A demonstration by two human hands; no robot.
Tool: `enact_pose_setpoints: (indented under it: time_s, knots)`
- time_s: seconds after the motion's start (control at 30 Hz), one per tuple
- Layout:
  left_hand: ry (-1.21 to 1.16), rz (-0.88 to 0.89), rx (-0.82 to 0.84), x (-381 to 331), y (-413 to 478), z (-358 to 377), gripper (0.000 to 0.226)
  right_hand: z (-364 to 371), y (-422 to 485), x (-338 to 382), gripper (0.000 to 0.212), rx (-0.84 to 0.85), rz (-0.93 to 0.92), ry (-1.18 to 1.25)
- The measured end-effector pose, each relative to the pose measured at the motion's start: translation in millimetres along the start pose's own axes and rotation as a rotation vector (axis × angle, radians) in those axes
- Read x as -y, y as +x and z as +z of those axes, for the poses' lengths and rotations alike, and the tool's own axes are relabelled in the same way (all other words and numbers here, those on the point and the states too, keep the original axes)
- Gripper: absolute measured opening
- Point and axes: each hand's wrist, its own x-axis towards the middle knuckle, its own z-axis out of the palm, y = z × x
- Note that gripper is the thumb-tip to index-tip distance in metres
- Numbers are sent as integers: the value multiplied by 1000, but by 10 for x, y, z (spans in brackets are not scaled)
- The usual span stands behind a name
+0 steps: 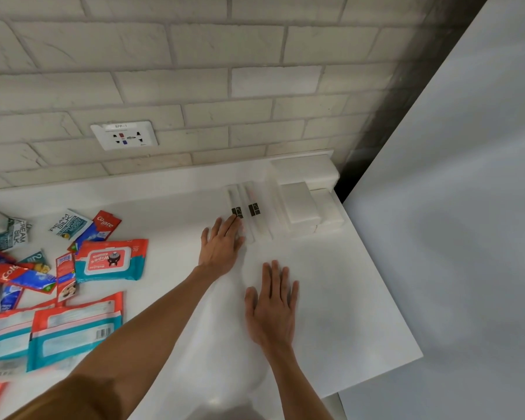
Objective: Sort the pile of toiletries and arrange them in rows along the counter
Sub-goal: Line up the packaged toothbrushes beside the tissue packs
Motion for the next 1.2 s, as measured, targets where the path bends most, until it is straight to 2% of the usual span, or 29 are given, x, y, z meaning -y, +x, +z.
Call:
enact_pose_setpoints:
  time_s: [0.73,0.93,1.03,1.2]
  knots:
    - [8,31,40,-41,113,-107,60,-1,7,-7,71,6,-11,-19]
    - [-48,19,-13,40,-217,-232,62,-2,-19,-2,71,2,-18,-11]
    - [-60,32,-60,72,-457,-324,55,11,10,-31,72,17,-10,-42]
    - [-137,-41,-77,210,-977,-534,45,53,1,-36,72,26,-21,-58]
